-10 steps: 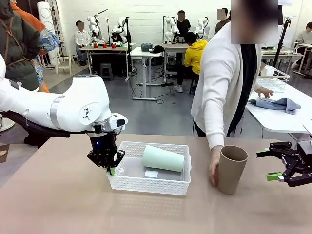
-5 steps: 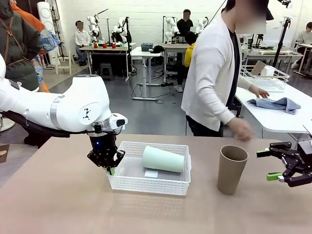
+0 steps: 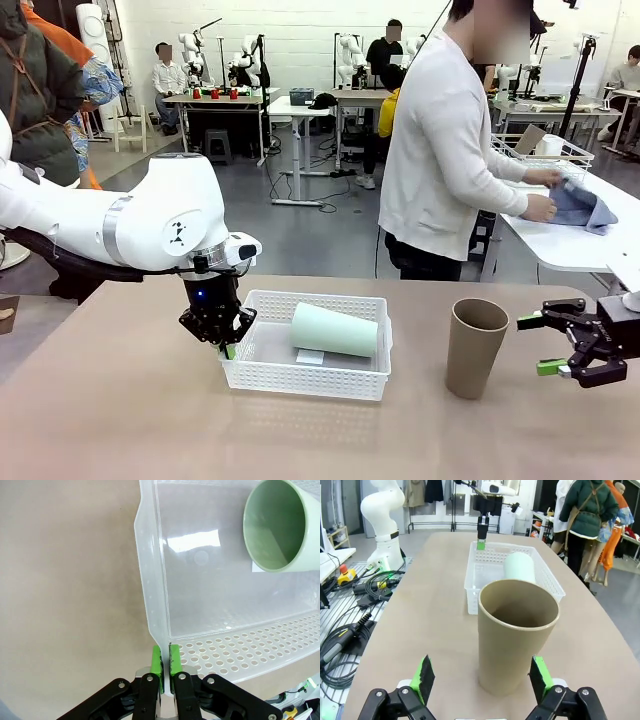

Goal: Clean and organize the cups into the basket.
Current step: Pick up the Reusable plastic cup from the right side of the table and stack it inside the Organizing basket in the center of the table.

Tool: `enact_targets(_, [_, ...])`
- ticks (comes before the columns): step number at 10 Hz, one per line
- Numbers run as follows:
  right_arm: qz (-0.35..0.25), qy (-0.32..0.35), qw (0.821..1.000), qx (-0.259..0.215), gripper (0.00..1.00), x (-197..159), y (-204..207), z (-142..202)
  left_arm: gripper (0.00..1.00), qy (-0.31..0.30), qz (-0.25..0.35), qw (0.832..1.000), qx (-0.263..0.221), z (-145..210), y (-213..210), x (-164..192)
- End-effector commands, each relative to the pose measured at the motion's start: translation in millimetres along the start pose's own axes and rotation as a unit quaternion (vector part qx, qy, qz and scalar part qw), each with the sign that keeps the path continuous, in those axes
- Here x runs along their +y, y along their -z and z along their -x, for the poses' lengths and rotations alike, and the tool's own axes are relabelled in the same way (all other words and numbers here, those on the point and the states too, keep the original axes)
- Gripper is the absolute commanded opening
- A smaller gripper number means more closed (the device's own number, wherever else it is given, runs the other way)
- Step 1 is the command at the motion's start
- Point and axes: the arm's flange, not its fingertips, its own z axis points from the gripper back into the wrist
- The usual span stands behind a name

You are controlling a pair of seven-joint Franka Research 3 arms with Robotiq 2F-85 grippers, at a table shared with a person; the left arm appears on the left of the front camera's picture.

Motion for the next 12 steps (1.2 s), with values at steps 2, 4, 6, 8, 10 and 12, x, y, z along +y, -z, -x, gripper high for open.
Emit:
enact_targets(2, [-0.019, 0.039, 0.999, -0.006, 1.00, -26.3, 21.2, 15.5, 0.04, 0.003, -0.004, 1.000, 0.000, -0.1, 0.8, -0.3])
enact_targets(4, [-0.023, 0.050, 0.998, 0.001, 1.00, -36.9, 30.2, 25.2, 0.04, 0.003, -0.004, 1.000, 0.000, -0.1, 0.8, -0.3])
enact_targets(6, [-0.023, 0.059, 0.998, 0.002, 1.00, -47.7, 38.7, 34.4, 0.04, 0.003, -0.004, 1.000, 0.000, -0.1, 0.8, -0.3])
enact_targets(8, [-0.039, 0.057, 0.998, 0.002, 1.00, -54.7, 51.7, 38.3, 0.04, 0.003, -0.004, 1.000, 0.000, -0.1, 0.8, -0.3])
enact_targets(10, [-0.057, 0.056, 0.997, 0.000, 1.00, -60.5, 68.8, 39.1, 0.04, 0.003, -0.004, 1.000, 0.000, -0.1, 0.8, -0.3])
enact_targets(12, [-0.072, 0.049, 0.996, 0.001, 1.00, -64.4, 83.6, 35.4, 0.04, 0.003, -0.004, 1.000, 0.000, -0.1, 0.8, -0.3])
